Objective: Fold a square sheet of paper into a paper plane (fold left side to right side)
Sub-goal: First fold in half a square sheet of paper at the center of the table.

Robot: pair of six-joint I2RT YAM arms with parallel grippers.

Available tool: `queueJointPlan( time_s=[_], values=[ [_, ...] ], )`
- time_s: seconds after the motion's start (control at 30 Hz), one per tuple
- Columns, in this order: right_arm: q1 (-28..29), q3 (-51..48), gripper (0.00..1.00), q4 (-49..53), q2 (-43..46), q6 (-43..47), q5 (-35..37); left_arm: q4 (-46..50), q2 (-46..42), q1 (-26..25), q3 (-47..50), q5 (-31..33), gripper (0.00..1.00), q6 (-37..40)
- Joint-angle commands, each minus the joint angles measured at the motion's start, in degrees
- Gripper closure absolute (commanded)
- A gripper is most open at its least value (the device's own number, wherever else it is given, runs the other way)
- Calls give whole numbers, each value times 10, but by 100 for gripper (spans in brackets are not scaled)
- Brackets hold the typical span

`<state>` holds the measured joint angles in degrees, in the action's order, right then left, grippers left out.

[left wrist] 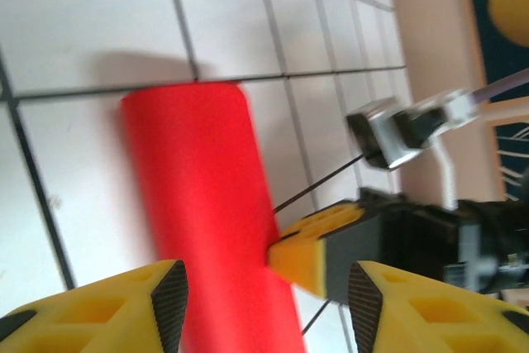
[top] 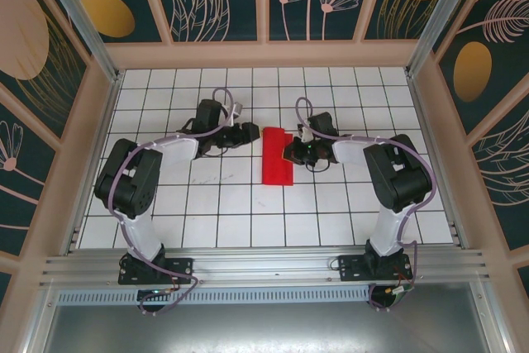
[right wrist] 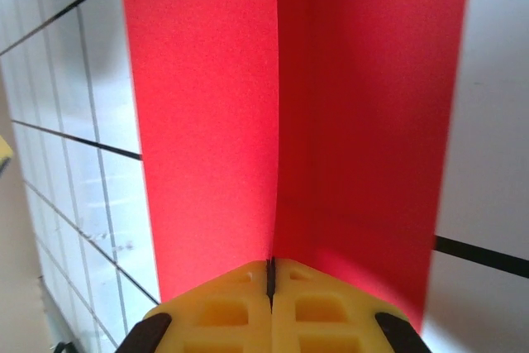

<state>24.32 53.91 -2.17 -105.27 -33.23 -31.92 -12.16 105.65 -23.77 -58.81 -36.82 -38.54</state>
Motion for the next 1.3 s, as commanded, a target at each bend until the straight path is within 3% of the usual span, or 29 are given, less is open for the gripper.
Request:
queueJointPlan(
  time_s=[0.0, 0.23, 0.47, 0.63, 0.77, 0.97, 1.27],
  values=[
    [-1, 15, 98, 30, 14, 23, 33, 52, 27, -24, 0, 40, 41, 18],
    [-1, 17, 95, 30, 13, 25, 35, 102, 66, -55, -53, 78, 40, 24],
    [-1, 18, 91, 32, 14, 30, 34, 138, 94, -67, -78, 115, 50, 33],
    [-4, 13, 76, 32, 34, 39, 54, 160, 116, -80, -98, 133, 56, 42],
    [-13, -5, 61, 34, 72, 47, 95, 189, 131, -92, -117, 162, 56, 57],
    [-47, -53, 41, 19, 140, 42, 152, 192, 135, -96, -120, 158, 55, 65],
    [-73, -77, 35, 25, 171, 49, 163, 228, 154, -109, -149, 160, 51, 99]
  ],
)
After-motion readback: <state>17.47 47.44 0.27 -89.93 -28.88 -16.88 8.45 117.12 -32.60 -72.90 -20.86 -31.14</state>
